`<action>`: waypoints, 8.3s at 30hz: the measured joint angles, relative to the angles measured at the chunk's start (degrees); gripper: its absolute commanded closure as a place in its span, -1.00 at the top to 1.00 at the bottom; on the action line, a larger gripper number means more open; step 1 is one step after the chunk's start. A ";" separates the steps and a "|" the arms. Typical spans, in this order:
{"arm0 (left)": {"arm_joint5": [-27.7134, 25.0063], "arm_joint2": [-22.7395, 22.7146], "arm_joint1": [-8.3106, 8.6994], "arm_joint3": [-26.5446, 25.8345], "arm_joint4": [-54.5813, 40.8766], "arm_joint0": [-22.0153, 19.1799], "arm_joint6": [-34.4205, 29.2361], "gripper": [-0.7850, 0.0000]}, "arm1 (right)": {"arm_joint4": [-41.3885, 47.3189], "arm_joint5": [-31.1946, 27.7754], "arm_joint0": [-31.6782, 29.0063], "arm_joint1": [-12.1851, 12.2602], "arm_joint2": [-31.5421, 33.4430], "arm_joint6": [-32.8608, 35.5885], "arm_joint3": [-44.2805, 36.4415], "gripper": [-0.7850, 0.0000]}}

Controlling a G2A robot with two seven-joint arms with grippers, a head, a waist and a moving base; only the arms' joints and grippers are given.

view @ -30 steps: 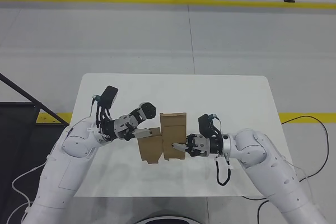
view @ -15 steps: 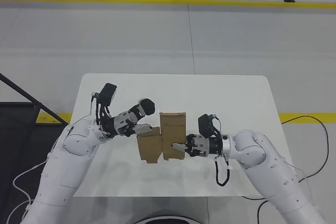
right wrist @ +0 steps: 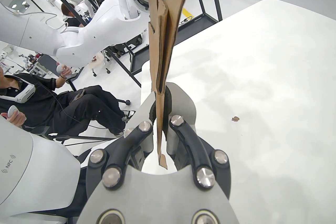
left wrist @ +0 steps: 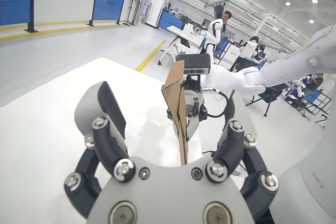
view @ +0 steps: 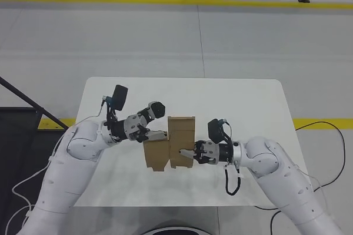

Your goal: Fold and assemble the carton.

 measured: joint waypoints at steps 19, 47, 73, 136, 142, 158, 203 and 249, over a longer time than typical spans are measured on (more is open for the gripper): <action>0.00 9.28 2.86 3.91 7.76 -4.05 12.36 0.00 | 0.91 -0.34 0.74 0.00 -0.79 0.94 0.52 -1.00; 0.00 15.02 10.19 2.47 4.40 -6.84 15.69 0.36 | -5.79 1.99 -1.75 1.03 1.65 0.91 -4.10 -1.00; 0.00 25.97 14.21 3.93 3.76 -14.33 16.82 -0.10 | -4.65 2.76 -1.56 1.85 1.61 4.78 -5.67 -1.00; 0.00 35.51 18.36 5.08 12.58 -18.19 47.61 -1.00 | -13.99 -3.65 -11.32 3.42 11.63 -16.81 -7.44 1.00; 0.00 35.51 18.36 5.08 12.58 -18.19 47.61 -1.00 | -13.99 -3.64 -11.32 3.42 11.63 -16.81 -7.44 1.00; 4.91 30.43 16.82 4.49 5.89 -14.93 47.23 -1.00 | -19.43 -5.61 -14.42 3.20 13.93 -24.84 -9.42 1.00; 0.23 23.18 13.64 3.24 -6.14 -11.02 33.64 -1.00 | -8.63 -5.56 -3.86 1.48 0.06 -25.10 0.12 1.00; 0.00 15.71 10.19 1.75 -7.50 -7.09 27.82 -1.00 | 39.38 -5.56 1.09 2.96 -4.49 10.09 5.24 1.00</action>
